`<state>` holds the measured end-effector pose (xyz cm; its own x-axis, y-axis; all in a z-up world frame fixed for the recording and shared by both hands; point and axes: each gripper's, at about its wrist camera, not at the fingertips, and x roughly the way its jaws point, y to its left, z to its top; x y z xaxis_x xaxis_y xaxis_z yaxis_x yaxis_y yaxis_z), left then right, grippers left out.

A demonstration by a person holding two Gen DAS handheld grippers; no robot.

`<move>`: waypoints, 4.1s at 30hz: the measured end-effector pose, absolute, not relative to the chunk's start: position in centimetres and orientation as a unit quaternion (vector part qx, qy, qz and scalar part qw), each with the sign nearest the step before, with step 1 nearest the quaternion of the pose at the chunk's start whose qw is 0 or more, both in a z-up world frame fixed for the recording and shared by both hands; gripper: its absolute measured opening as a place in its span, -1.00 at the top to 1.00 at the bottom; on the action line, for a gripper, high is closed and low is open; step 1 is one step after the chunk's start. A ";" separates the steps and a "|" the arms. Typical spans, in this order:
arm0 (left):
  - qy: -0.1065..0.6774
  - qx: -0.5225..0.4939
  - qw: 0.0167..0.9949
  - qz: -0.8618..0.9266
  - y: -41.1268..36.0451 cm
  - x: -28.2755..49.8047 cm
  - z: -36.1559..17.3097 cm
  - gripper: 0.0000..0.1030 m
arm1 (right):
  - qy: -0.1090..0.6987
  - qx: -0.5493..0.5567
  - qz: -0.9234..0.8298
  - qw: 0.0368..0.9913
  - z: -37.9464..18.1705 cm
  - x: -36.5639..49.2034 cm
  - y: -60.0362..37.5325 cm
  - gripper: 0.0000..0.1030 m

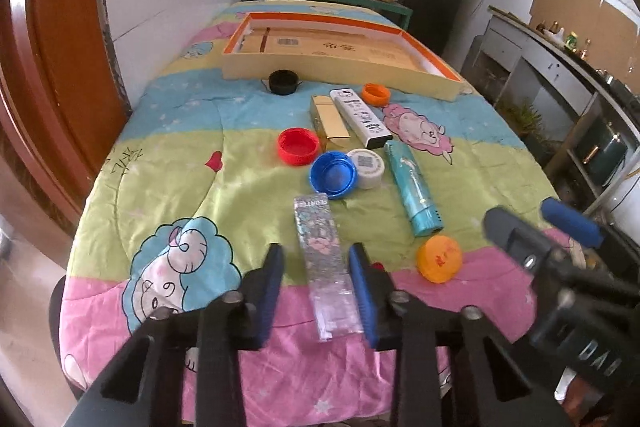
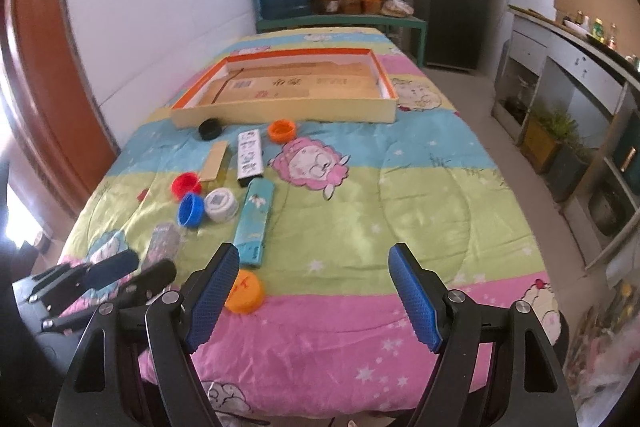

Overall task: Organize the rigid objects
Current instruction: 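Grasp the clear plastic case with the left tool while the right tool grasps the orange cap, then carry the clear case and orange cap into the GOLDENLEAF tray with both tools, then open the left tool releasing the case while the right tool releases the cap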

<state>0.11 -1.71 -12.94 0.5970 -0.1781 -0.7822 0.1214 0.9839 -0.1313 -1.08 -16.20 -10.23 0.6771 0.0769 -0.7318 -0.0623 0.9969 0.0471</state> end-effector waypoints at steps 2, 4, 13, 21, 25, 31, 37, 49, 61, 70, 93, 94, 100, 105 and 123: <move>0.440 -0.026 0.894 -0.083 -1.8 0.2 -12.9 0.60 | 0.403 0.005 0.050 0.914 -10.7 -1.2 -15.8 -0.52; 0.441 -0.031 0.893 -0.087 -1.6 0.2 -12.9 0.60 | 0.410 0.006 0.067 0.910 -11.3 -1.2 -15.4 -0.35; 0.441 -0.065 0.890 -0.100 0.5 0.2 -12.9 0.60 | 0.434 -0.036 0.106 0.894 -13.8 -0.3 -12.8 0.01; 0.435 -0.075 0.891 -0.105 1.1 0.2 -12.5 0.60 | 0.433 -0.033 0.114 0.894 -13.5 -0.3 -13.1 0.40; 0.424 -0.071 0.896 -0.109 0.9 0.0 -11.7 0.60 | 0.423 -0.022 0.119 0.898 -12.7 -0.7 -13.5 0.40; 0.411 -0.070 0.902 -0.113 0.8 0.1 -10.3 0.60 | 0.401 -0.018 0.114 0.909 -11.0 -0.8 -13.9 0.40; 0.400 -0.066 0.907 -0.116 0.5 0.8 -8.9 0.60 | 0.389 -0.004 0.103 0.916 -9.5 -0.4 -15.2 0.40; 0.384 -0.056 0.914 -0.118 -0.2 3.9 -6.4 0.60 | 0.366 0.003 0.100 0.925 -7.3 2.1 -16.3 0.40; 0.381 -0.051 0.917 -0.109 -0.6 9.2 -4.7 0.60 | 0.333 -0.014 0.110 0.936 -4.7 6.9 -17.0 0.40; 0.381 -0.035 0.919 -0.098 -0.8 14.6 -3.7 0.60 | 0.325 -0.031 0.118 0.938 -3.5 12.5 -17.8 0.40; 0.453 -0.051 0.886 -0.084 -0.8 28.4 -8.0 0.60 | 0.386 -0.051 0.158 0.907 -7.4 27.9 -16.9 0.40; 0.458 -0.054 0.883 -0.083 -0.8 28.9 -8.3 0.60 | 0.389 -0.055 0.158 0.906 -7.7 28.2 -16.6 0.40; 0.473 -0.053 0.877 -0.072 -0.8 30.5 -10.1 0.60 | 0.413 -0.054 0.162 0.895 -9.6 30.5 -15.9 0.40; 0.478 -0.052 0.874 -0.068 -0.8 31.1 -11.1 0.60 | 0.425 -0.050 0.162 0.889 -10.7 31.5 -15.6 0.40; 0.486 -0.063 0.868 -0.083 -0.4 31.9 -12.9 0.57 | 0.448 -0.052 0.160 0.878 -12.8 32.7 -15.8 0.40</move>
